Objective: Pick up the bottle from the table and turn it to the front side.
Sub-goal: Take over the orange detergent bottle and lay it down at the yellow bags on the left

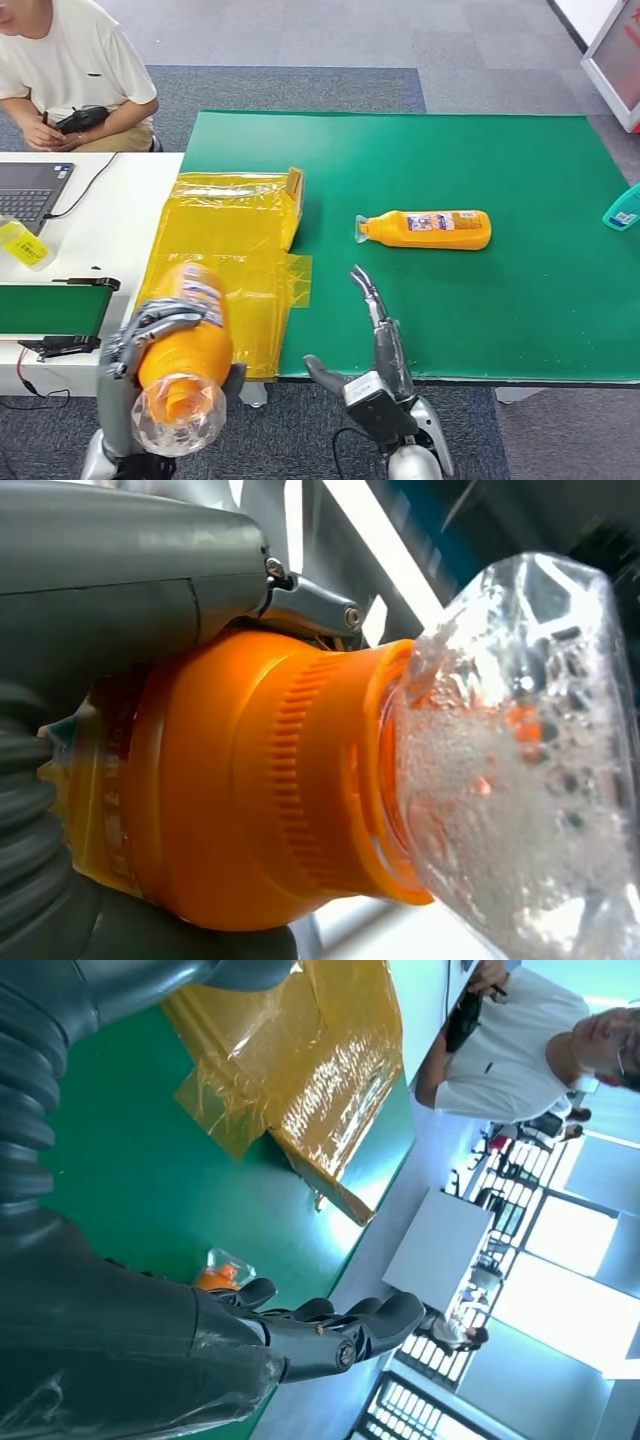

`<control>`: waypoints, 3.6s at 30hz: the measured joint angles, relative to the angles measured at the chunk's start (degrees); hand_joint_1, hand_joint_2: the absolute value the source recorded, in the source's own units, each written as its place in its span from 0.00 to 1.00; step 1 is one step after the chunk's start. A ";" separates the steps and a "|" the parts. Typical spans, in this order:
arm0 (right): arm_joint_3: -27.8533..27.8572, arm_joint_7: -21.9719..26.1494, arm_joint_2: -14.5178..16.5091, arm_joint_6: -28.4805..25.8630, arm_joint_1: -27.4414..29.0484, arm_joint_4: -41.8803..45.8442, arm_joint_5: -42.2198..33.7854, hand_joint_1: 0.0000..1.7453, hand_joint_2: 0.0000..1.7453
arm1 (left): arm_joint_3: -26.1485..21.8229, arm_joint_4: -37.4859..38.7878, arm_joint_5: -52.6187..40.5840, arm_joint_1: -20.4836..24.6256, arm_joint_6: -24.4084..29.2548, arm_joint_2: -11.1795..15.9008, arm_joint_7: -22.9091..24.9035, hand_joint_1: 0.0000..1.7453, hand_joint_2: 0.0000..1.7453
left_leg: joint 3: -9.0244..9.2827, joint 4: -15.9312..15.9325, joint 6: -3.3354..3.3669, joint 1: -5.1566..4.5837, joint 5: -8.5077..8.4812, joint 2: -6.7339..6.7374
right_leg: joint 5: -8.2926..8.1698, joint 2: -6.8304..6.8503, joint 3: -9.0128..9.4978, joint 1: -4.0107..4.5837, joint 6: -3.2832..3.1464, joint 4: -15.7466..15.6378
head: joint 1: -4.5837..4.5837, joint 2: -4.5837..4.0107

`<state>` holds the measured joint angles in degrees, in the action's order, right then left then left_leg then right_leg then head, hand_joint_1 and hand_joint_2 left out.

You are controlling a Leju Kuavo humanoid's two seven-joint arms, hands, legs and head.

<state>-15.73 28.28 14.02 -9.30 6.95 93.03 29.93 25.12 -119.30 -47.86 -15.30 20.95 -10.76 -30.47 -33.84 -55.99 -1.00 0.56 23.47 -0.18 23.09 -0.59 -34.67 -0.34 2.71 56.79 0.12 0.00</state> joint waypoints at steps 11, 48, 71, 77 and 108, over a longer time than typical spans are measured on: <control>2.44 1.72 1.38 4.48 -1.96 -0.26 -2.67 0.00 1.00 | 4.32 7.48 -40.14 16.60 -5.39 13.19 45.95 1.00 1.00 | -0.04 0.02 -0.20 0.03 -0.37 -0.03 | -0.31 0.04 -0.13 0.06 -0.27 0.09 | 0.02 0.00; -4.63 3.94 1.69 10.36 -11.35 -4.40 -6.25 0.00 1.00 | -6.86 86.94 -36.98 54.46 -20.03 -0.52 26.65 0.63 1.00 | -0.46 0.00 -0.26 0.02 -0.63 0.06 | -0.59 -0.05 -0.54 0.05 -0.21 0.22 | -0.01 0.00; -5.38 2.96 1.47 9.65 -11.52 -4.47 -5.17 0.00 1.00 | -7.45 88.69 -36.42 55.58 -18.62 -1.89 32.22 0.00 0.00 | -0.45 0.00 -0.27 0.03 -0.64 0.05 | -0.59 -0.05 -0.55 0.05 -0.21 0.24 | 0.00 0.00; -5.34 2.95 1.45 9.50 -11.51 -4.47 -4.77 0.00 1.00 | -7.67 88.72 -36.10 55.60 -18.40 -1.44 31.80 0.00 0.00 | -0.46 0.00 -0.27 0.03 -0.64 0.05 | -0.59 -0.05 -0.55 0.05 -0.21 0.24 | 0.00 0.00; 1.96 2.45 0.38 30.63 -1.26 2.83 -32.95 0.00 1.00 | -21.65 6.84 40.14 -4.20 -39.60 -7.14 -9.05 0.00 1.00 | -0.41 0.01 -0.17 0.02 -0.16 0.04 | 0.00 0.00 -0.49 0.05 -0.21 0.24 | 0.00 0.00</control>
<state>-13.77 30.73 14.40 21.33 5.69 95.86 -3.02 3.47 -112.46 -7.72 -19.50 -18.65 -17.91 -39.52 -34.25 -55.98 -1.18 0.58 23.31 -0.14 23.09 -0.59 -35.16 -0.29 2.50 57.02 0.12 0.00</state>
